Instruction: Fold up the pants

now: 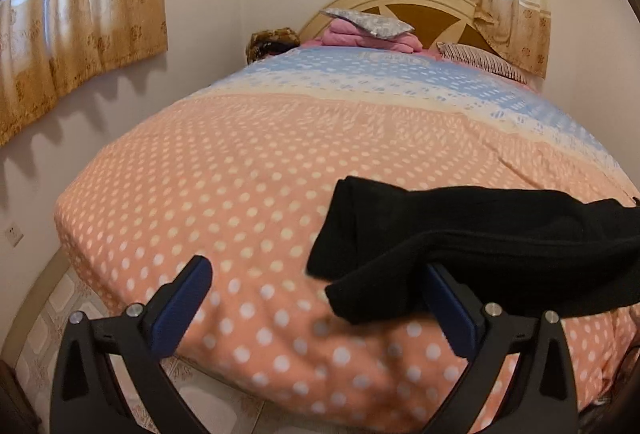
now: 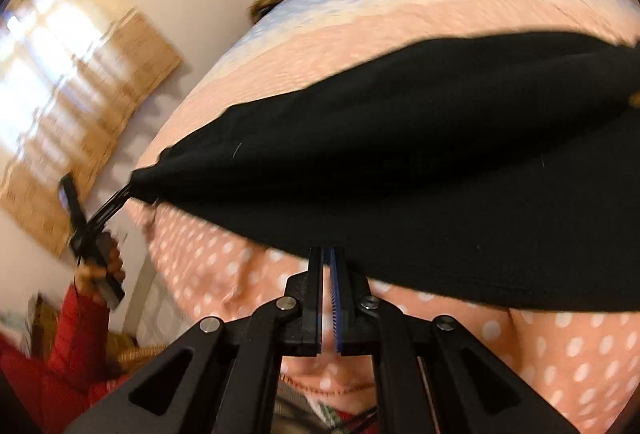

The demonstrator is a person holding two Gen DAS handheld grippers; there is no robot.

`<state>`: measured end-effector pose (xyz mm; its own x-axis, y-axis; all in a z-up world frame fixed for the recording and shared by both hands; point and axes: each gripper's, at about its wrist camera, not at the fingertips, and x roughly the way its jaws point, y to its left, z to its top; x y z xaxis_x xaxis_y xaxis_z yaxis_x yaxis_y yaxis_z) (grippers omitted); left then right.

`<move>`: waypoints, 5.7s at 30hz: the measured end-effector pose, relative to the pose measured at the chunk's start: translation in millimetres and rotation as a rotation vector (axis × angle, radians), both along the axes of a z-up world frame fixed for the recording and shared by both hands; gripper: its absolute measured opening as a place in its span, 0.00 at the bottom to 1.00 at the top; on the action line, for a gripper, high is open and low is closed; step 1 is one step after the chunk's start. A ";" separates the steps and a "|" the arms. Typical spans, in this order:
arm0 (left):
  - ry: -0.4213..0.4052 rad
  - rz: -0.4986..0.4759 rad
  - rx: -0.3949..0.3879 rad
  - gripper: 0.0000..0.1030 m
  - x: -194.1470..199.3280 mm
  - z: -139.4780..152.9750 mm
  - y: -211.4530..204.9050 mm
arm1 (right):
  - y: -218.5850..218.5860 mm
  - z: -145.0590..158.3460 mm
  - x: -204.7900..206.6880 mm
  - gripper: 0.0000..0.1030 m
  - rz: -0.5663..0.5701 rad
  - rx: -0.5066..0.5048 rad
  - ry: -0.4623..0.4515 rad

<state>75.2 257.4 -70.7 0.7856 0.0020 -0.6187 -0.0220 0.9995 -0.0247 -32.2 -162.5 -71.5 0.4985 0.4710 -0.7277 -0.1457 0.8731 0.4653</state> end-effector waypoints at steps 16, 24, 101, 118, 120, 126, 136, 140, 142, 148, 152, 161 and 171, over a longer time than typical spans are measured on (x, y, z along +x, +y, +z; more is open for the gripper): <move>0.185 0.002 -0.111 0.99 -52.6 -9.2 13.5 | 77.5 56.8 103.2 0.04 0.188 -0.024 -0.195; 0.232 0.053 -0.487 0.65 -35.8 -19.4 -12.5 | 63.1 12.6 100.3 0.04 0.122 0.020 -0.088; 0.076 0.084 0.111 0.77 51.2 -23.6 -81.7 | 128.6 -6.6 215.0 0.83 0.320 0.130 0.093; 0.068 0.091 0.103 0.80 52.7 -25.9 -83.9 | 171.7 -12.5 197.9 0.84 0.551 0.222 0.174; 0.066 0.093 0.109 0.81 53.1 -26.8 -85.6 | 175.9 -18.5 205.4 0.84 0.511 0.195 0.165; 0.064 0.084 0.110 0.81 54.0 -27.2 -85.1 | 185.5 -36.4 240.8 0.84 0.387 0.350 0.165; 0.055 0.069 0.106 0.82 54.1 -27.9 -83.5 | 126.8 -32.1 264.0 0.58 0.311 0.229 0.214; 0.056 0.075 0.114 0.83 54.5 -28.1 -85.2 | 98.8 12.3 240.3 0.60 0.079 -0.225 0.012; 0.055 0.081 0.120 0.83 55.0 -27.7 -85.8 | 88.0 26.1 228.1 0.60 -0.017 -0.304 -0.040; 0.065 0.092 0.122 0.83 55.2 -25.4 -86.2 | 69.7 31.2 198.7 0.60 -0.162 -0.335 -0.087; 0.102 0.105 0.143 0.83 57.3 -17.3 -90.5 | 66.9 33.3 179.1 0.60 -0.192 -0.370 -0.096; 0.059 -0.027 0.104 0.83 34.6 22.9 -141.1 | 49.9 41.3 148.1 0.60 -0.258 -0.407 -0.113; 0.093 -0.114 0.055 0.86 26.0 33.4 -192.7 | 40.9 51.0 111.2 0.60 -0.322 -0.449 -0.151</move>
